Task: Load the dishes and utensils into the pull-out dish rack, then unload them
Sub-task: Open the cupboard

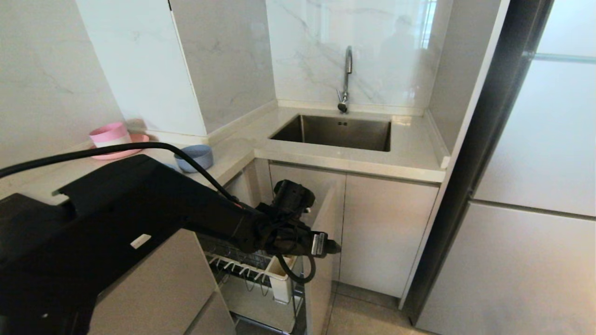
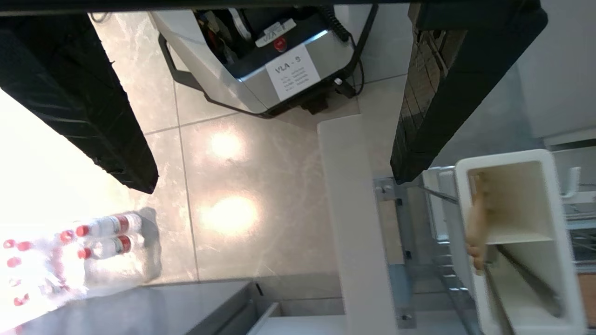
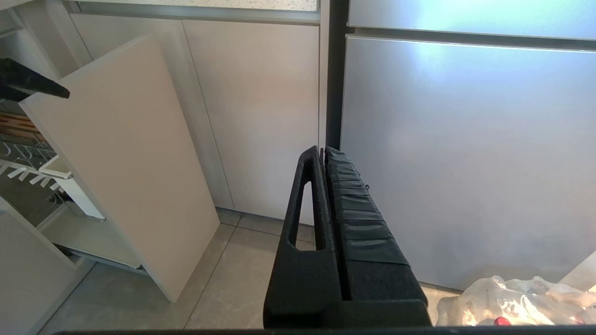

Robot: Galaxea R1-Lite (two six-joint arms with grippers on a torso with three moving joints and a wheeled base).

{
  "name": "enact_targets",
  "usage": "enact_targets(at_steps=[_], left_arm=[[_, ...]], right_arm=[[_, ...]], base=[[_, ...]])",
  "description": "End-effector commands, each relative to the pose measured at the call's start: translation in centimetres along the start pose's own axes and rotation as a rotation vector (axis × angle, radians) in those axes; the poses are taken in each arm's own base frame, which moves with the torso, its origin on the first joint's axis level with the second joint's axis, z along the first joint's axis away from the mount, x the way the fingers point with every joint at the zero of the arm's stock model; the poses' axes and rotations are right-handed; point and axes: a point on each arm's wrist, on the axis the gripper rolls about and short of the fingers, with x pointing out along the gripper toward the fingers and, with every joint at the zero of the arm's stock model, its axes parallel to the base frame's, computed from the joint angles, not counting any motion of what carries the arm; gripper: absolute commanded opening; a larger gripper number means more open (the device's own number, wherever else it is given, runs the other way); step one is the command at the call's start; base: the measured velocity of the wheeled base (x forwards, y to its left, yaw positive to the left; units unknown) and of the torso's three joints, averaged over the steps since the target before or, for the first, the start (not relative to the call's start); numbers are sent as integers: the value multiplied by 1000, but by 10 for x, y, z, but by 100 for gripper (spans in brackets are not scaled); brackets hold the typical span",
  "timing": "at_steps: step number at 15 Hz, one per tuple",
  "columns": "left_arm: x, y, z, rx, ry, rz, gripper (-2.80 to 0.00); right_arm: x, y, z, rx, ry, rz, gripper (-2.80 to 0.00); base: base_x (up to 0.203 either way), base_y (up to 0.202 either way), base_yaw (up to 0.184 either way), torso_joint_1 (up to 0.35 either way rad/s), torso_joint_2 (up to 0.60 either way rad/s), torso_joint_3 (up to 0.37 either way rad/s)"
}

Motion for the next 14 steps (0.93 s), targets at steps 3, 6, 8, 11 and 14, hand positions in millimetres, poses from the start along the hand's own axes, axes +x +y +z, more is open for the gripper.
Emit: enact_targets(at_steps=[3, 6, 8, 11, 14], left_arm=[[4, 0, -2, -31, 20, -36, 0], [4, -3, -4, -34, 31, -67, 0], [4, -7, -5, -38, 35, -75, 0], [2, -13, -5, -37, 37, -98, 0], [-1, -21, -4, -25, 28, -115, 0]], right_arm=[[0, 0, 0, 0, 1, 0, -280], [0, 0, 0, 0, 1, 0, -280], [0, 0, 0, 0, 0, 0, -280], [0, 0, 0, 0, 1, 0, -280], [0, 0, 0, 0, 1, 0, -280]], base=[[0, 0, 0, 0, 0, 0], [0, 0, 0, 0, 0, 0], [0, 0, 0, 0, 0, 0], [0, 0, 0, 0, 0, 0], [0, 0, 0, 0, 0, 0]])
